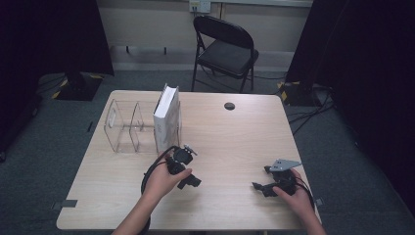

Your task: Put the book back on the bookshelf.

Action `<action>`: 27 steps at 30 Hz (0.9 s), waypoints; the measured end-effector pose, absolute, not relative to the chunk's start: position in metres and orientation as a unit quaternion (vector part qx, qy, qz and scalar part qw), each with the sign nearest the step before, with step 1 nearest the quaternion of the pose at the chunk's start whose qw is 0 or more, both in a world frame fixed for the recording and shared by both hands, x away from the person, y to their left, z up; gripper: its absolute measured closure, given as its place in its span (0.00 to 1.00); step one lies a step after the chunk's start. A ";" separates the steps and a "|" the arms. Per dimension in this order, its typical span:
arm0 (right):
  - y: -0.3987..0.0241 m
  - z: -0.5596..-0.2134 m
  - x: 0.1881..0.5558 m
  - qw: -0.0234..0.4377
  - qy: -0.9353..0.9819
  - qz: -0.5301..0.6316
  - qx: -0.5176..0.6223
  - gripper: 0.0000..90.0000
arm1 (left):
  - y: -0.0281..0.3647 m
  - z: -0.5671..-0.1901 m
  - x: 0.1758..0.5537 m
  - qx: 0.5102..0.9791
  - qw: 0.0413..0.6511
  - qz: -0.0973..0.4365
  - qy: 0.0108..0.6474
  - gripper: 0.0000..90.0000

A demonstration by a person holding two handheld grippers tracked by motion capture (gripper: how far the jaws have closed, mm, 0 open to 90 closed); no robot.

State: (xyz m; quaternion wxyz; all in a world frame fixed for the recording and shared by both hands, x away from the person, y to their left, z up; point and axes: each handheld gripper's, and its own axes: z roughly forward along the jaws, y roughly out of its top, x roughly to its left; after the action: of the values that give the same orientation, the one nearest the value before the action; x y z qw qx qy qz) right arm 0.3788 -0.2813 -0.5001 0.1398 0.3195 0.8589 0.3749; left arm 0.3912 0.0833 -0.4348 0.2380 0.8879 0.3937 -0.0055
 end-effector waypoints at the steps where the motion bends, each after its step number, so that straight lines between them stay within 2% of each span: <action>1: -0.281 -0.500 0.379 0.140 0.859 0.375 0.320 0.15 | 0.082 -0.435 0.391 0.887 0.239 -0.007 0.395 0.18; 27: -0.281 -0.500 0.379 0.140 0.859 0.375 0.320 0.15 | 0.050 -0.461 0.385 0.903 0.234 -0.016 0.359 0.18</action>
State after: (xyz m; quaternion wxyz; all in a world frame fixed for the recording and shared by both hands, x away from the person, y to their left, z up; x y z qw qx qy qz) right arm 0.3788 -0.2813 -0.5001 0.1398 0.3197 0.8589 0.3749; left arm 0.3850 0.0499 -0.4614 0.2337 0.9033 0.3594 -0.0163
